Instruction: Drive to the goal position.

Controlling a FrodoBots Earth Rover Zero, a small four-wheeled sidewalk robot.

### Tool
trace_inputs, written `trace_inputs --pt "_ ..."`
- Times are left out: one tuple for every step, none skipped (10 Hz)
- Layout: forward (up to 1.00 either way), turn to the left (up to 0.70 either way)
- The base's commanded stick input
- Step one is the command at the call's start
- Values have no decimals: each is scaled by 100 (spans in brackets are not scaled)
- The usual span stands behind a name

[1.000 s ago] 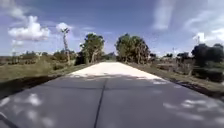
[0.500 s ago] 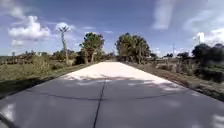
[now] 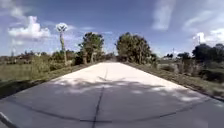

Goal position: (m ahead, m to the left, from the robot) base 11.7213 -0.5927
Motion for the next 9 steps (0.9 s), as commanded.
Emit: trace_inputs --pt "85 0" --pt "85 0" --pt "85 0" --pt "85 0" --pt "85 0" --pt "85 0" --pt "85 0" --pt "85 0" --pt "85 0"
